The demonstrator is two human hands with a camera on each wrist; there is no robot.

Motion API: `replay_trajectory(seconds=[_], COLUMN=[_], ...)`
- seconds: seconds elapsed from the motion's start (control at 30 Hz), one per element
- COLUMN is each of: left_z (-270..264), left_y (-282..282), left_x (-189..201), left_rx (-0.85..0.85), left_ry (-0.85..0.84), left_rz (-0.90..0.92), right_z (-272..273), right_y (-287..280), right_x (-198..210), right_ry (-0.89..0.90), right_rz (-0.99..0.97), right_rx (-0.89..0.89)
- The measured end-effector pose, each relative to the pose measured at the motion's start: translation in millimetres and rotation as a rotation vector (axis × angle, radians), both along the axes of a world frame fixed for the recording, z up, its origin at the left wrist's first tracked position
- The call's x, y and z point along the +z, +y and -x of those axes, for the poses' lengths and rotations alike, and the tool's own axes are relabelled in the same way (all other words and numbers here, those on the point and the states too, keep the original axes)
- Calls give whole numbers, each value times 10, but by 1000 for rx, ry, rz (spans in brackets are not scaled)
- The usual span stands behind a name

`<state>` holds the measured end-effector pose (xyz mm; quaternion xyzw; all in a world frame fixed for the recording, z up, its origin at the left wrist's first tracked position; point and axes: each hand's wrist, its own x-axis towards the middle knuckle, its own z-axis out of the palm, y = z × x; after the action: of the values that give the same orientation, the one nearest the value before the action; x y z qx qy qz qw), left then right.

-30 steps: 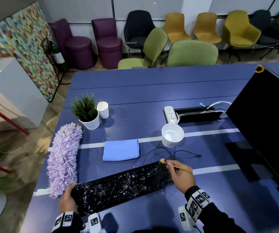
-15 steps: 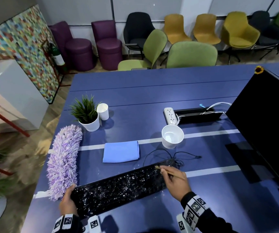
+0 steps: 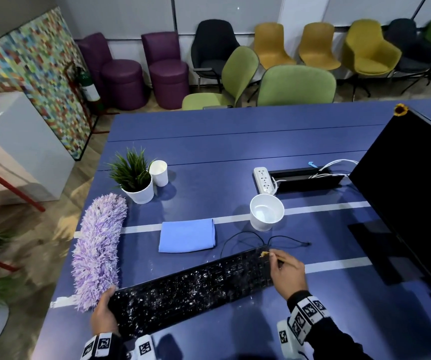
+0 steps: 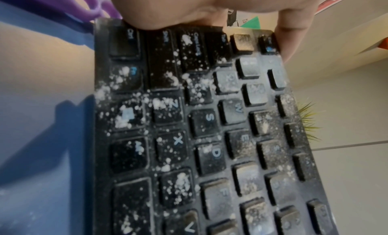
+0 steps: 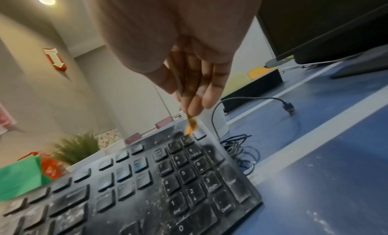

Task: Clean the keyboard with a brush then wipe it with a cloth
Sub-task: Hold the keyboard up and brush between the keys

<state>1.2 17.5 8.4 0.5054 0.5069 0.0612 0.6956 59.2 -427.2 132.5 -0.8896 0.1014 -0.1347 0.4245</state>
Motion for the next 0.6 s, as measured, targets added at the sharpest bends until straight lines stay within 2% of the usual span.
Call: replay_trajectory(seconds=[0.07, 0.13, 0.2, 0.27, 0.37, 0.5, 0.6], left_z=[23, 64, 83, 75, 19, 6, 1], left_y=[-46, -211, -227, -224, -219, -230, -251], left_x=[85, 412, 461, 450, 479, 515, 513], left_rx=[-6, 36, 103, 32, 10, 43, 43], left_ry=[2, 4, -45, 10, 64, 33, 17], left_rz=[-11, -38, 10, -33, -26, -27, -6], right_z=[27, 76, 71, 38, 3, -45, -64], right_y=[32, 37, -37, -110, -96, -157, -80], right_x=[26, 13, -27, -47, -16, -36, 54], right_ry=[28, 40, 45, 40, 39, -1, -76], right_rz=[30, 68, 68, 29, 42, 23, 29], right_rx=[133, 216, 104, 15, 149, -8, 1])
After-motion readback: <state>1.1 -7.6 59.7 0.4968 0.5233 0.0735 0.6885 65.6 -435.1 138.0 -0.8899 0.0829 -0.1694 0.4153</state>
